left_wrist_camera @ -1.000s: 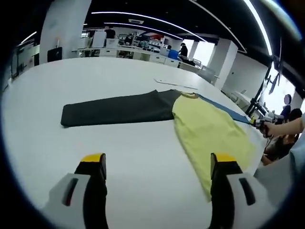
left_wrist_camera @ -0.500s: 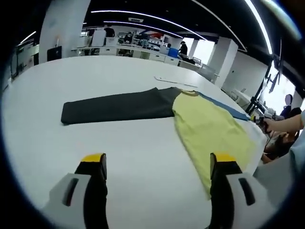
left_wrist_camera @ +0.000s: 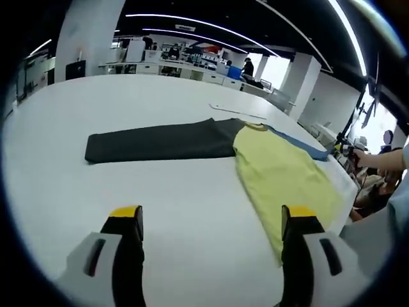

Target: Fold the garment on the visible template until the final outline fits inside the template.

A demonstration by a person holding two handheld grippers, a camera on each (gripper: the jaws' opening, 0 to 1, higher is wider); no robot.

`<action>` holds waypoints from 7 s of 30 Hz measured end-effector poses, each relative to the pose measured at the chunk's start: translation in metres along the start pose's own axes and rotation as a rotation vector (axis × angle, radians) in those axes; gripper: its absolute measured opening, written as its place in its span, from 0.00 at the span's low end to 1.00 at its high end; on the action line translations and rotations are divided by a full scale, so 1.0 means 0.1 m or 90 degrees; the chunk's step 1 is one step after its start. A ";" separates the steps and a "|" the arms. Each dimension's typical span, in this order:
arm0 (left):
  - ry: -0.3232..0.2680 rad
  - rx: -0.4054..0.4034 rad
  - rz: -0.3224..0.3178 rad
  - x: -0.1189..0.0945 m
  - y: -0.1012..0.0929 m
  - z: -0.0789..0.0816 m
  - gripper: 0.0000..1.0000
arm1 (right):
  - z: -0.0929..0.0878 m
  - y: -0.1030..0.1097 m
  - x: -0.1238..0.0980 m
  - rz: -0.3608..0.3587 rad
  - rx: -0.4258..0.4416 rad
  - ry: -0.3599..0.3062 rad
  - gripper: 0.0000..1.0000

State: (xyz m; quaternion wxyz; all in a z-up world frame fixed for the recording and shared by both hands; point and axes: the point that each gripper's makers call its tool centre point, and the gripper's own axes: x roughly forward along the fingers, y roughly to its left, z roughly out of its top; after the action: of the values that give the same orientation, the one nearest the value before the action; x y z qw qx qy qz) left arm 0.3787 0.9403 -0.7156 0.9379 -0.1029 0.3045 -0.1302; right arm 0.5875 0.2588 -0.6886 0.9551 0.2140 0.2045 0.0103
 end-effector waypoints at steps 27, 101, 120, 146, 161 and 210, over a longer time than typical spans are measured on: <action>0.003 0.138 -0.051 0.11 -0.20 0.03 0.99 | -0.61 2.66 0.41 0.334 -0.040 0.096 0.00; -0.006 0.106 -0.040 0.02 -0.07 -0.10 0.91 | -2.82 4.96 0.57 0.514 -0.175 0.333 0.00; 0.001 0.102 -0.040 0.02 -0.07 -0.12 0.91 | -2.72 4.82 0.59 0.537 -0.293 0.271 0.70; -0.007 0.087 -0.036 0.00 0.00 -0.08 0.91 | -2.42 4.40 0.51 0.520 -0.355 0.241 1.00; -0.002 0.092 -0.043 0.02 0.02 -0.05 0.89 | -2.22 3.86 0.29 0.496 -0.354 0.230 1.00; -0.141 -0.066 0.035 0.05 1.30 0.58 0.71 | -1.74 2.61 0.11 0.361 -0.290 0.214 0.93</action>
State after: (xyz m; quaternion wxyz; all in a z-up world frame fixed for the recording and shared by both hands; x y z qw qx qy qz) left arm 0.4409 1.0679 -0.7081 0.9624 -0.1571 0.2079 -0.0764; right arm 0.5467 0.5675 -0.7292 0.8906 0.0401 0.2837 0.3532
